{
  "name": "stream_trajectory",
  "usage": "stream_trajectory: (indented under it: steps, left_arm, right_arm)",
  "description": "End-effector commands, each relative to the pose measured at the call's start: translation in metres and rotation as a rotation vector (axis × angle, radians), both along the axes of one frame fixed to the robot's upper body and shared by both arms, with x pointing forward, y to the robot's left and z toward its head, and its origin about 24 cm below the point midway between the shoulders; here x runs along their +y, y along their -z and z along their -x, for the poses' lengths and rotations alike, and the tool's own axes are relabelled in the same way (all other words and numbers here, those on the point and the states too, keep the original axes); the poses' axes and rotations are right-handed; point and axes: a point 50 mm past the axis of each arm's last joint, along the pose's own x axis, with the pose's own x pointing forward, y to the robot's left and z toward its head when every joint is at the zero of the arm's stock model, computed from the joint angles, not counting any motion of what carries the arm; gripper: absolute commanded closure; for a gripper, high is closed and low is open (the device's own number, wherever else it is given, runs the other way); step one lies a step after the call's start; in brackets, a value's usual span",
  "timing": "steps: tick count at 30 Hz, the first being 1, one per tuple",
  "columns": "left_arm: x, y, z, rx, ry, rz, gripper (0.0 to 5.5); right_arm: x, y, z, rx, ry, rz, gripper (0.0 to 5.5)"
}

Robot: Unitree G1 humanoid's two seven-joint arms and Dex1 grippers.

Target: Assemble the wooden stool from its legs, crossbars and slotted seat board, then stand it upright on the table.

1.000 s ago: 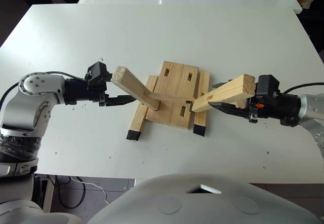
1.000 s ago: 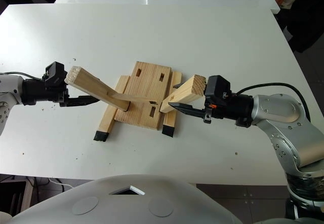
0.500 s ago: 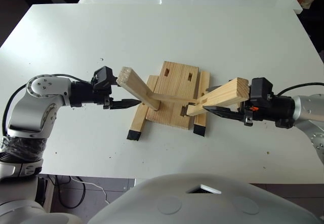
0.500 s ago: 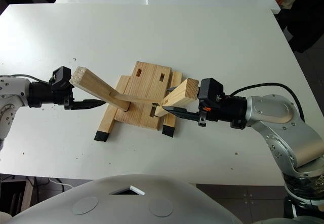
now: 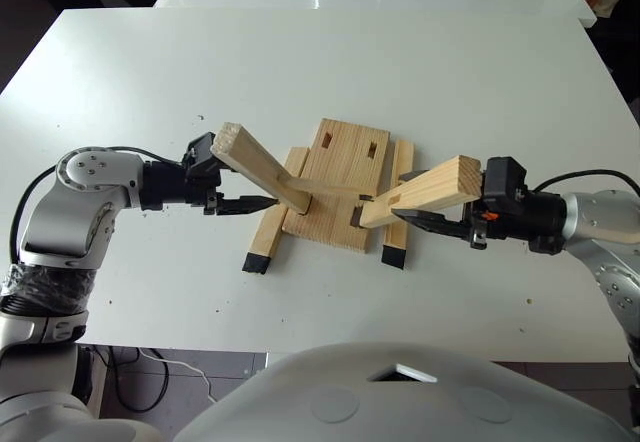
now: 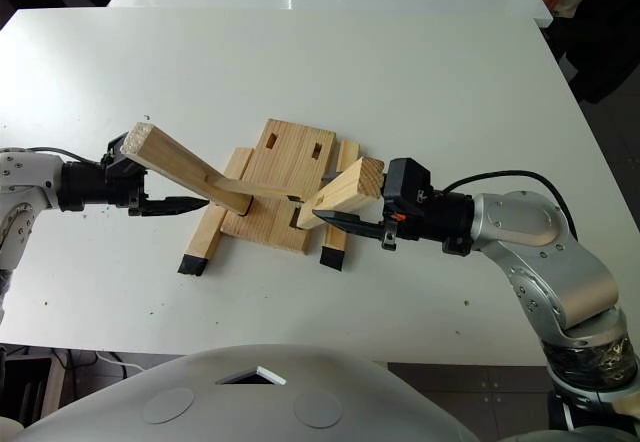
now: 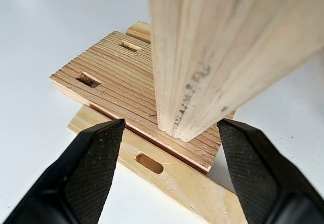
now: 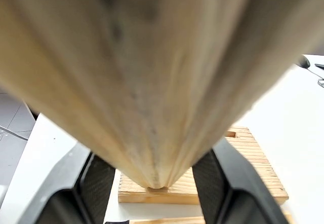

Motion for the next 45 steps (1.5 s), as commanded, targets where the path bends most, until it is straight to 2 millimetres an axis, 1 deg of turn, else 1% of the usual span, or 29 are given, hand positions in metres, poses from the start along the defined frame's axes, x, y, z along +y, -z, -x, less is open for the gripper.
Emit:
stream_trajectory:
  steps: [1,7,16,32,35,40,45]
  left_arm:
    - [0.0,0.001,-0.002,-0.005,0.007,-0.017,2.14]
    - [0.0,0.002,-0.001,-0.005,0.008,-0.019,2.14]
    - [-0.002,0.001,-0.001,-0.006,0.012,-0.014,2.14]
    - [-0.005,-0.002,-0.002,-0.014,0.02,-0.005,2.14]
    - [-0.007,-0.003,-0.002,-0.017,0.024,-0.002,2.14]
    - [-0.01,-0.003,0.0,-0.022,0.025,0.01,2.14]
    - [-0.016,0.0,0.002,-0.019,0.032,0.022,2.14]
  right_arm:
    - [-0.002,-0.003,-0.005,-0.011,0.027,0.002,3.47]
    - [-0.002,-0.005,-0.007,-0.017,0.032,-0.01,3.47]
    - [0.004,0.001,-0.002,0.015,0.011,-0.018,3.47]
    - [0.003,0.016,0.004,0.055,0.006,0.047,3.47]
    - [0.001,0.017,0.003,0.052,0.003,0.075,3.47]
    - [-0.006,0.01,-0.002,0.059,-0.029,0.104,3.47]
    - [-0.009,0.011,-0.012,0.07,-0.041,0.117,3.47]
